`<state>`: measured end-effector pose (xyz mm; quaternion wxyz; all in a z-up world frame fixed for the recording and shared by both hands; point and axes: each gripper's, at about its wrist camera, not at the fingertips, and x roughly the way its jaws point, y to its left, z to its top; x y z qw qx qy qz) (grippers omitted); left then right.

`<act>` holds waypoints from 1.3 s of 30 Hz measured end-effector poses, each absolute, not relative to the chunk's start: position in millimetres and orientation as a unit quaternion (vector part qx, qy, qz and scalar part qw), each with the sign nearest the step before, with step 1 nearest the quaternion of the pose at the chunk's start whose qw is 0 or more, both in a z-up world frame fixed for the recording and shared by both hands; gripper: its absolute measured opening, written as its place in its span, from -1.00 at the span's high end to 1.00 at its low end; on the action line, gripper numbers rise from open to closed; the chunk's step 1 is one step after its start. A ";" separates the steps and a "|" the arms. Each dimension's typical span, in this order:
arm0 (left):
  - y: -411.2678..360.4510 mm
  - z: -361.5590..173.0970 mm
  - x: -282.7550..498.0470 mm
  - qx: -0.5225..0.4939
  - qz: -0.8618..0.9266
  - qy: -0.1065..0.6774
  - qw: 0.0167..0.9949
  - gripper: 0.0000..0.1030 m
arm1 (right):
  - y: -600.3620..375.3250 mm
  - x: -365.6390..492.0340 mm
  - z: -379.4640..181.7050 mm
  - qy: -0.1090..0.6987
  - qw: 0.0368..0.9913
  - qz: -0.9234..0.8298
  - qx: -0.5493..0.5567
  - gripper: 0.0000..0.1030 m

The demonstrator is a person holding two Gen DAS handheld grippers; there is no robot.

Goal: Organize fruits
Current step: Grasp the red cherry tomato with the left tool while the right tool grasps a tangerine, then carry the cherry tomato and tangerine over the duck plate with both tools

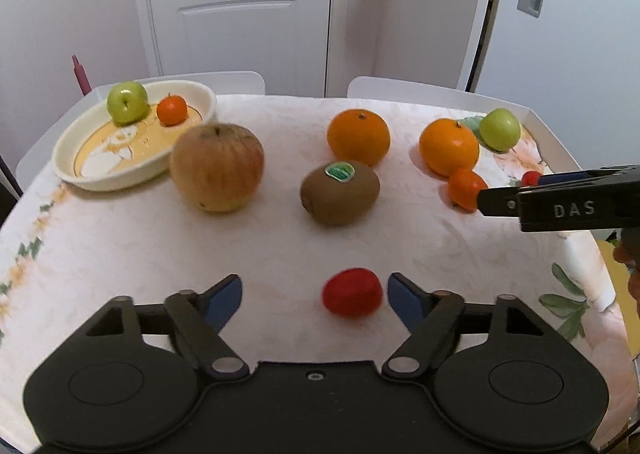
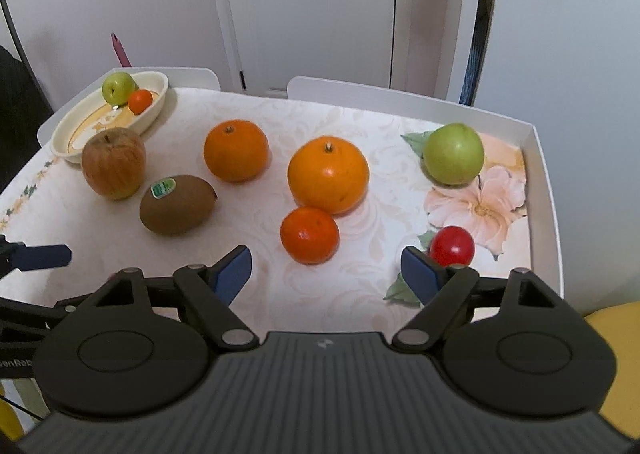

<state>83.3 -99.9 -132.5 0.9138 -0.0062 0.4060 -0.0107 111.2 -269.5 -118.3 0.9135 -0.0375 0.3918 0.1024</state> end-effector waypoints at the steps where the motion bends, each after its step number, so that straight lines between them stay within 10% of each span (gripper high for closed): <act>1: -102.0 -134.9 83.3 -0.008 -0.011 0.406 0.914 -0.44 | -269.5 112.6 -120.7 0.393 0.913 0.104 -0.038 -0.85; 15: -115.7 -147.6 85.1 -0.008 -0.013 0.404 0.914 0.23 | -268.3 122.4 -137.6 0.402 0.907 0.117 -0.037 -0.60; 39: -93.3 -142.6 77.7 -0.007 0.012 0.397 0.918 0.23 | -246.9 136.9 -134.2 0.391 0.910 0.130 -0.040 -0.04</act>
